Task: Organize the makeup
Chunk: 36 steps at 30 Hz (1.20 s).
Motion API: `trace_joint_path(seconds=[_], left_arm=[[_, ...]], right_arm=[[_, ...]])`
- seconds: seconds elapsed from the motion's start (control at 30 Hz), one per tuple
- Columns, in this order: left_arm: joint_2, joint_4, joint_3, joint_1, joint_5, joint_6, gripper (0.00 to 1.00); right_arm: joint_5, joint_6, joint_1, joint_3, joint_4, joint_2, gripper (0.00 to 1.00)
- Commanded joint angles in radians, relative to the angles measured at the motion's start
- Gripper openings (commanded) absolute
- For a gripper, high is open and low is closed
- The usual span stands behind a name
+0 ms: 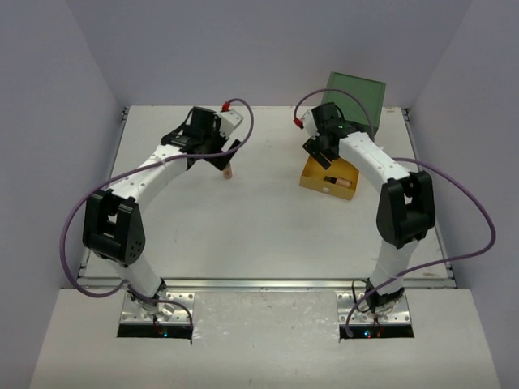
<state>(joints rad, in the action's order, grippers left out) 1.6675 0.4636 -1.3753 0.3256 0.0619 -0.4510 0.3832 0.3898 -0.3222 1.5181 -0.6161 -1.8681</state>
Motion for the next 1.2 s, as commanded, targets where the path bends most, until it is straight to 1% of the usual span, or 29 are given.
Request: trace_joint_path(seconds=[0.0, 0.17, 0.2, 0.23, 0.27, 0.33, 0.4, 0.77, 0.8, 0.83, 0.87, 0.97, 1.0, 1.03, 1.07, 1.1, 1.13, 1.17], left_arm=[[0.074, 0.011, -0.106, 0.039, -0.055, -0.012, 1.0], [0.211, 0.08, -0.216, 0.044, -0.074, -0.001, 1.0], [0.228, 0.097, -0.237, 0.047, -0.066, 0.001, 0.98], [0.274, 0.127, -0.263, 0.05, -0.057, 0.006, 0.96], [0.28, 0.148, -0.268, 0.05, -0.042, 0.01, 0.95], [0.318, 0.196, -0.304, 0.052, -0.056, 0.017, 0.86], [0.327, 0.207, -0.307, 0.052, -0.056, 0.022, 0.8], [0.363, 0.233, -0.326, 0.052, -0.033, 0.067, 0.27], [0.363, 0.233, -0.328, 0.052, -0.033, 0.07, 0.19], [0.363, 0.235, -0.334, 0.052, -0.034, 0.072, 0.08], [0.363, 0.238, -0.339, 0.052, -0.034, 0.076, 0.0], [0.359, 0.253, -0.366, 0.052, -0.047, 0.088, 0.0], [0.352, 0.262, -0.379, 0.051, -0.07, 0.098, 0.0], [0.343, 0.277, -0.397, 0.048, -0.115, 0.112, 0.0], [0.334, 0.287, -0.417, 0.045, -0.164, 0.124, 0.0], [0.322, 0.295, -0.437, 0.038, -0.224, 0.147, 0.0], [0.306, 0.3, -0.456, 0.024, -0.286, 0.166, 0.0], [0.271, 0.296, -0.481, 0.012, -0.373, 0.183, 0.0]], right_arm=[[-0.145, -0.077, 0.0, -0.108, 0.147, 0.206, 0.78], [-0.182, -0.111, 0.0, -0.221, 0.217, 0.303, 0.79], [-0.182, -0.117, 0.0, -0.231, 0.217, 0.315, 0.79], [-0.182, -0.123, 0.0, -0.243, 0.218, 0.328, 0.79], [-0.182, -0.123, 0.0, -0.252, 0.22, 0.334, 0.79], [-0.178, -0.127, 0.0, -0.269, 0.225, 0.349, 0.79], [-0.175, -0.129, -0.001, -0.279, 0.225, 0.355, 0.79], [-0.185, -0.15, 0.0, -0.314, 0.23, 0.374, 0.79], [-0.188, -0.15, 0.0, -0.314, 0.231, 0.375, 0.78], [-0.196, -0.15, 0.0, -0.314, 0.23, 0.376, 0.78], [-0.214, -0.15, 0.0, -0.316, 0.23, 0.379, 0.78], [-0.316, -0.139, -0.001, -0.339, 0.252, 0.403, 0.76], [-0.386, -0.136, 0.0, -0.356, 0.283, 0.428, 0.76], [-0.491, -0.134, 0.0, -0.381, 0.337, 0.471, 0.76], [-0.516, -0.132, 0.0, -0.411, 0.389, 0.507, 0.79], [-0.619, -0.132, 0.0, -0.476, 0.44, 0.543, 0.84], [-0.706, -0.132, 0.0, -0.527, 0.504, 0.58, 0.94], [-0.774, -0.152, -0.001, -0.586, 0.609, 0.624, 0.98]])
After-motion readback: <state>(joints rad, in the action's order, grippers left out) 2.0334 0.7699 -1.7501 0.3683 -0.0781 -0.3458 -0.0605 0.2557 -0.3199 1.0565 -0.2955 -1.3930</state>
